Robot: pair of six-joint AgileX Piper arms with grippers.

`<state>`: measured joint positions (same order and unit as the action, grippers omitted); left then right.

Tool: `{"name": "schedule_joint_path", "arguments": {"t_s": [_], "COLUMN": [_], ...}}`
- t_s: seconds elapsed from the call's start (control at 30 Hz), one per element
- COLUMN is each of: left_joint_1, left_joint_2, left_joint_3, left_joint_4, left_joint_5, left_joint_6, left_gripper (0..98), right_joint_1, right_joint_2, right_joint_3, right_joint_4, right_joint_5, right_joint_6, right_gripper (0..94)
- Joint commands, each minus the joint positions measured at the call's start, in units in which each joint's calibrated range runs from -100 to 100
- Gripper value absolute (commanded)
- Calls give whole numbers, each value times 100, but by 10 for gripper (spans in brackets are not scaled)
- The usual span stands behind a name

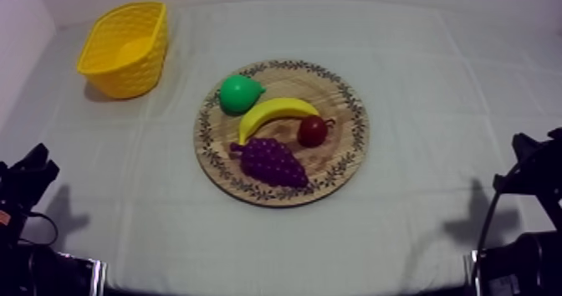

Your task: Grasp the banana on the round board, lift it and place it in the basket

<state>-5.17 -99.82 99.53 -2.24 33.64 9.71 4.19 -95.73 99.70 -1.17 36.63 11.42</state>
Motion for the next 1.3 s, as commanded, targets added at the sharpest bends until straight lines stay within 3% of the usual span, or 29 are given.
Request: {"name": "schedule_joint_path", "arguments": {"t_s": [0.0, 0.43, 0.6, 0.7, 0.83, 0.93, 1.0, 1.1, 1.17, 1.27], "left_joint_1": [0, -2, -83, -41, 235, 559, 770, 1008, 1103, 1053], "left_joint_2": [-1, -1, 64, 436, 1469, 2461, 3109, 4038, 4611, 5396], "left_joint_3": [2, 2, 10, 12, -203, -955, -1667, -2843, -3631, -4720], "left_joint_4": [1, 1, -1, -3, -3, -116, -265, -330, -274, 79], "left_joint_5": [-1, -1, -27, -319, -1179, -1346, -1207, -865, -585, -155], "left_joint_6": [-2, -16, -460, -294, -2, 13, 52, -36, -179, -623], "left_gripper": [1, 1, 1, 1, 1, 1, 1, 1, 1, 1], "right_joint_1": [2, 2, 2, 2, 2, 2, 2, 2, 2, 2], "right_joint_2": [-2, -2, -2, -2, -2, -2, -2, -2, -2, -2], "right_joint_3": [-3, -3, -3, -3, -3, -3, -3, -3, -3, -3], "right_joint_4": [2, 2, 2, 2, 2, 2, 2, 2, 2, 2], "right_joint_5": [-1, -1, -1, -1, -1, -1, -1, -1, -1, -1], "right_joint_6": [-1, -1, -1, -1, -1, -1, -1, 0, -1, -1], "right_gripper": [2, 2, 2, 2, 2, 2, 2, 2, 2, 2]}}
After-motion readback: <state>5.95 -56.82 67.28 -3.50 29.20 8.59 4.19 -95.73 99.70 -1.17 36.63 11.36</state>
